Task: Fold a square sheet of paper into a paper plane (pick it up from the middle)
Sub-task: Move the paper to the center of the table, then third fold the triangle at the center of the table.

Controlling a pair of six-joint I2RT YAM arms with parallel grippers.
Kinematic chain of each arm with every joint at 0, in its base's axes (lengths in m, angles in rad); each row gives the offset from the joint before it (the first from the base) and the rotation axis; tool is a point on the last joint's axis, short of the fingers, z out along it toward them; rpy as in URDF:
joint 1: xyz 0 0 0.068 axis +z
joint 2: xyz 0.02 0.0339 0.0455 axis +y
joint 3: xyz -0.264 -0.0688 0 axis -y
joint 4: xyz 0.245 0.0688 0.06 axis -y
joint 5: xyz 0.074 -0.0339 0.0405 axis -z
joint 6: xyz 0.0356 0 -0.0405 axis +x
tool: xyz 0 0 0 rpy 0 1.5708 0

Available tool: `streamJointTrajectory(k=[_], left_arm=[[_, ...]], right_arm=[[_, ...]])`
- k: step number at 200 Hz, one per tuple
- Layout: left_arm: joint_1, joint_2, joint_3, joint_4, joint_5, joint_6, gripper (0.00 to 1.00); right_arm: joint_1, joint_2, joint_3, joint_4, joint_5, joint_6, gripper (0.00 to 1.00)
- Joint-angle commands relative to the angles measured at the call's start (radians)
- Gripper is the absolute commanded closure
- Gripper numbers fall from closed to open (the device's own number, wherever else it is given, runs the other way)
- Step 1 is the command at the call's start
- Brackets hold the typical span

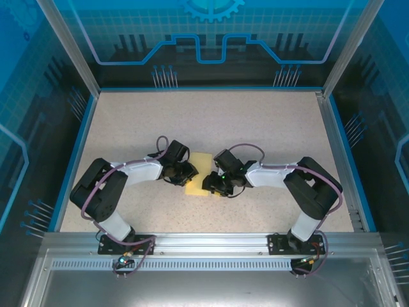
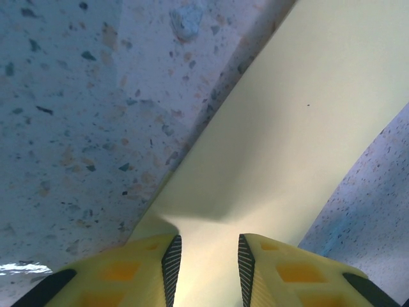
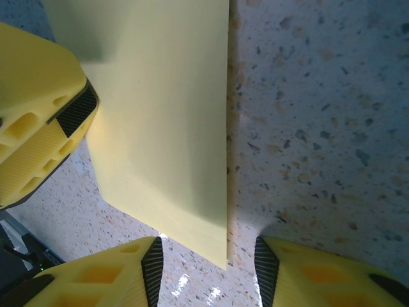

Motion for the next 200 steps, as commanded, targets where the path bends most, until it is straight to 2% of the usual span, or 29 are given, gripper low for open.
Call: streamJointTrajectory(k=[1,44,113,200], left_arm=[[0.010,0.007,-0.038,-0.049,-0.020,-0.009,0.65],[0.010,0.008,-0.043,-0.043,-0.019,-0.009,0.64],[0.009,0.002,-0.052,-0.040,-0.020,-0.015,0.64],[0.010,0.000,-0.057,-0.036,-0.019,-0.016,0.64]], right_arm=[[0.019,0.032,0.025,0.012,-0.022,0.010,0.60],[0.018,0.050,0.036,0.000,-0.025,0.004,0.63],[0.019,0.062,0.037,0.081,-0.085,0.026,0.66],[0.019,0.022,0.007,0.104,-0.057,0.043,0.68]])
